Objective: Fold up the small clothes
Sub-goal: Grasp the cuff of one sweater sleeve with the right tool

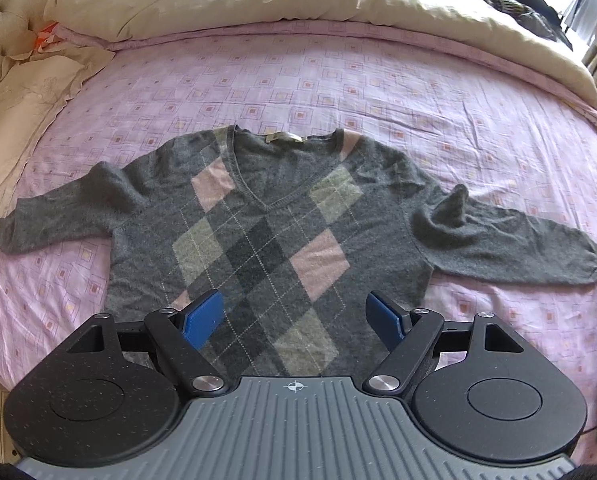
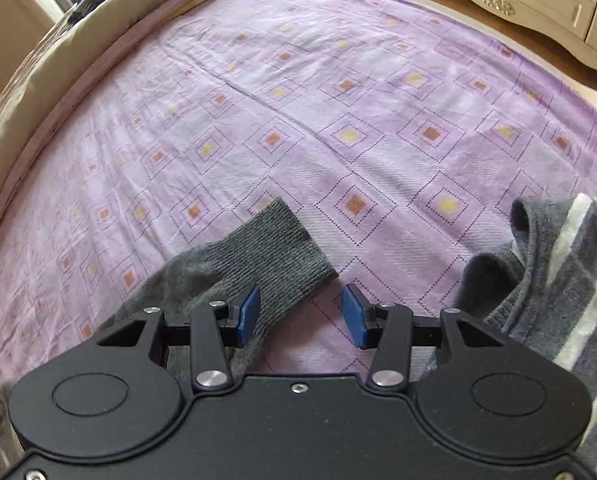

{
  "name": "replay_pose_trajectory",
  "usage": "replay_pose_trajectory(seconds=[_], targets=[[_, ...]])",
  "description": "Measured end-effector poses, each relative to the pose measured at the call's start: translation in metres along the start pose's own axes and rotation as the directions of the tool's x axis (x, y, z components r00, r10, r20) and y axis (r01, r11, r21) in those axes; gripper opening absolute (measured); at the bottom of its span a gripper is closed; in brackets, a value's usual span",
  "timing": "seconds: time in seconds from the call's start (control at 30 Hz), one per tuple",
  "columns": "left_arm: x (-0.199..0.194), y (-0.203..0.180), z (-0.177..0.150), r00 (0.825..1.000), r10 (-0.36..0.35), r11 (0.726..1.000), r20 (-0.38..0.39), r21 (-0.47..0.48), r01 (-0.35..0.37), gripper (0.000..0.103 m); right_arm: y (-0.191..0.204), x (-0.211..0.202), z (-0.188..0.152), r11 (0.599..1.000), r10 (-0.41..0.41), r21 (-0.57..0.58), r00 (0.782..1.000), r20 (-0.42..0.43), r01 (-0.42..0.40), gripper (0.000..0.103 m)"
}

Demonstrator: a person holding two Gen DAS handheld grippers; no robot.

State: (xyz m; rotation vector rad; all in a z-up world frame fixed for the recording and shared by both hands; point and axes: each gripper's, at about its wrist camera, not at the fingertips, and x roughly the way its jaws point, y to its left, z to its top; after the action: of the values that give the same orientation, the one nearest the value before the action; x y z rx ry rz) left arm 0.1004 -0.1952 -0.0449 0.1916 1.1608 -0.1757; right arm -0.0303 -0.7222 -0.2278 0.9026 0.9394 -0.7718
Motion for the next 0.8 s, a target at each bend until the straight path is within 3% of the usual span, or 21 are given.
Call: replay_pose_trajectory(seconds=[0.13, 0.2, 0.27, 0.4, 0.57, 0.8], targets=[[0.001, 0.003, 0.002, 0.999, 0.032, 0.999, -0.014, -0.014, -0.032, 0.078, -0.002, 0.009, 0.003, 0.998, 0.020, 0.057, 1.000, 0.021, -0.021, 0.056], [0.003, 0.006, 0.003, 0.999, 0.040, 0.999, -0.020, -0.026, -0.040, 0.078, 0.000, 0.010, 0.003, 0.998, 0.030, 0.052, 0.999, 0.040, -0.032, 0.050], [0.004, 0.009, 0.004, 0.999, 0.040, 0.999, -0.026, -0.035, -0.041, 0.078, 0.003, 0.012, 0.005, 0.999, 0.038, 0.030, 0.998, 0.043, -0.039, 0.013], [0.009, 0.013, 0.005, 0.999, 0.038, 0.999, -0.028, -0.028, -0.039, 0.078, 0.013, -0.001, 0.004, 1.000, 0.016, -0.010, 0.997, 0.075, -0.016, 0.012], [0.014, 0.023, 0.008, 1.000, 0.020, 1.000, -0.019, -0.021, -0.021, 0.078, 0.026, -0.051, -0.001, 0.997, 0.002, -0.079, 0.986, 0.166, 0.011, 0.012], [0.030, 0.056, 0.011, 0.999, -0.039, 0.999, -0.024, -0.001, 0.039, 0.078, 0.080, -0.128, -0.017, 0.983, 0.067, -0.184, 0.959, 0.275, -0.016, 0.012]])
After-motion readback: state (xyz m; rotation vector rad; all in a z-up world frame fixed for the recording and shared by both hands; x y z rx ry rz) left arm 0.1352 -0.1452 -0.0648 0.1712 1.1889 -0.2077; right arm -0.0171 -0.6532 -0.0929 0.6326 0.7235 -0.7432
